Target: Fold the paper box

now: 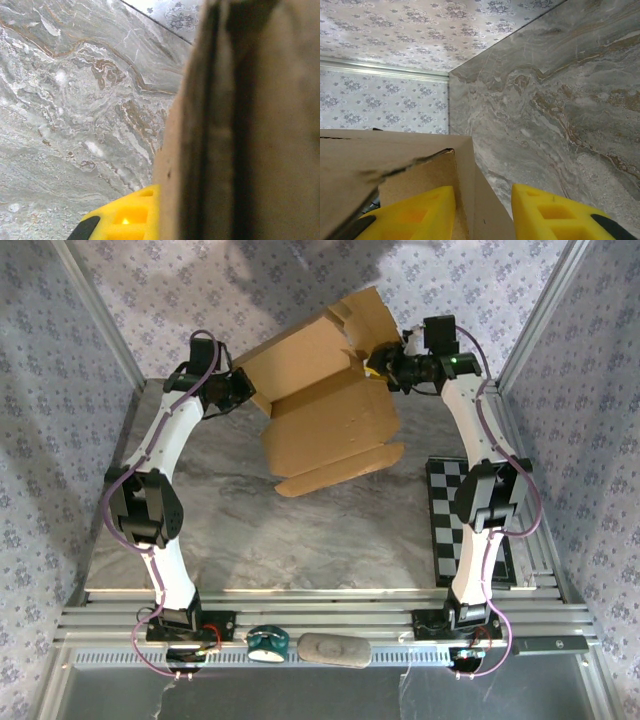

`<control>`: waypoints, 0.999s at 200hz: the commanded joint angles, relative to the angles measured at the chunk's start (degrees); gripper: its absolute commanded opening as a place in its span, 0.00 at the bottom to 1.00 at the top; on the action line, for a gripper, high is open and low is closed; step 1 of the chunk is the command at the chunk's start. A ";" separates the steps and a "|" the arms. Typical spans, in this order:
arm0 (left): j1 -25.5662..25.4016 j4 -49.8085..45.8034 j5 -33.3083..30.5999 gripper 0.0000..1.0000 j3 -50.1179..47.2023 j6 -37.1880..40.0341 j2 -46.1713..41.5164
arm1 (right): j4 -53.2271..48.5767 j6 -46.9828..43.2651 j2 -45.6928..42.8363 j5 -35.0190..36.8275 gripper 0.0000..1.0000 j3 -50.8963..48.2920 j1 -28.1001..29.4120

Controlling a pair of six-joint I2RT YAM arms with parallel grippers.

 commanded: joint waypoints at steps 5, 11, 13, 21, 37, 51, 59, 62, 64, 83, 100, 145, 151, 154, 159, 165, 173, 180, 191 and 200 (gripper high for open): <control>-0.79 1.91 5.61 0.00 3.27 -3.73 1.26 | -0.48 -1.11 0.52 -0.38 0.36 1.47 1.53; -0.82 1.68 5.88 0.00 3.46 -4.11 1.42 | 0.41 -0.53 0.47 -0.38 0.36 1.34 1.52; -0.86 1.59 5.97 0.00 3.51 -4.23 1.50 | 0.75 -0.36 0.39 -0.38 0.36 1.29 1.54; -0.87 1.22 6.31 0.00 3.73 -4.54 1.68 | 2.25 0.57 0.18 -0.54 0.36 1.03 1.43; -1.07 1.18 6.76 0.00 3.48 -5.23 1.71 | 5.41 2.48 0.05 -0.65 0.38 1.05 1.41; -1.07 0.93 7.14 0.00 3.47 -5.90 1.89 | 7.84 4.36 0.15 -0.91 0.39 1.39 1.41; -1.04 0.70 7.10 0.00 3.47 -6.37 1.96 | 8.56 5.42 0.33 -0.92 0.39 1.66 1.33; -1.07 0.61 7.14 0.00 3.47 -6.51 1.99 | 8.89 5.80 0.33 -0.97 0.39 1.75 1.34; -1.08 0.58 6.99 0.00 3.52 -6.59 1.99 | 9.07 6.01 0.34 -0.99 0.39 1.83 1.30; -1.08 0.40 6.45 0.00 3.30 -7.78 1.86 | 10.16 7.55 0.24 -1.00 0.40 2.32 1.46; -1.08 1.03 6.31 0.00 3.08 -8.97 1.76 | 10.17 7.88 0.33 -0.99 0.40 2.97 1.47; -1.26 2.06 7.22 0.00 3.65 -10.81 2.49 | 7.11 6.23 1.47 -0.50 0.38 3.83 1.90; -1.23 2.27 7.32 0.00 3.66 -11.05 2.52 | 6.32 5.65 1.72 -0.34 0.38 4.09 1.96; -1.25 2.24 7.35 0.00 3.68 -11.09 2.53 | 5.84 5.34 1.87 -0.19 0.38 4.25 2.02; -1.34 2.32 7.41 0.00 3.72 -11.19 2.60 | 5.12 4.82 2.13 0.15 0.37 4.54 2.09; -1.34 2.51 7.41 0.00 3.71 -11.34 2.60 | 4.63 4.33 2.27 0.47 0.34 4.82 2.17; -1.34 2.60 7.41 0.00 3.77 -11.36 2.60 | 4.62 3.99 2.44 0.90 0.30 4.91 2.21; -1.34 2.50 7.45 0.00 3.94 -11.43 2.71 | 3.39 3.67 2.45 1.44 0.28 5.04 2.25; -1.34 2.42 7.58 0.00 4.11 -11.41 2.77 | 2.53 3.27 2.66 2.22 0.25 5.55 2.32; -1.41 2.34 7.62 0.00 4.31 -11.36 2.78 | 1.57 2.64 2.93 2.90 0.23 6.42 2.32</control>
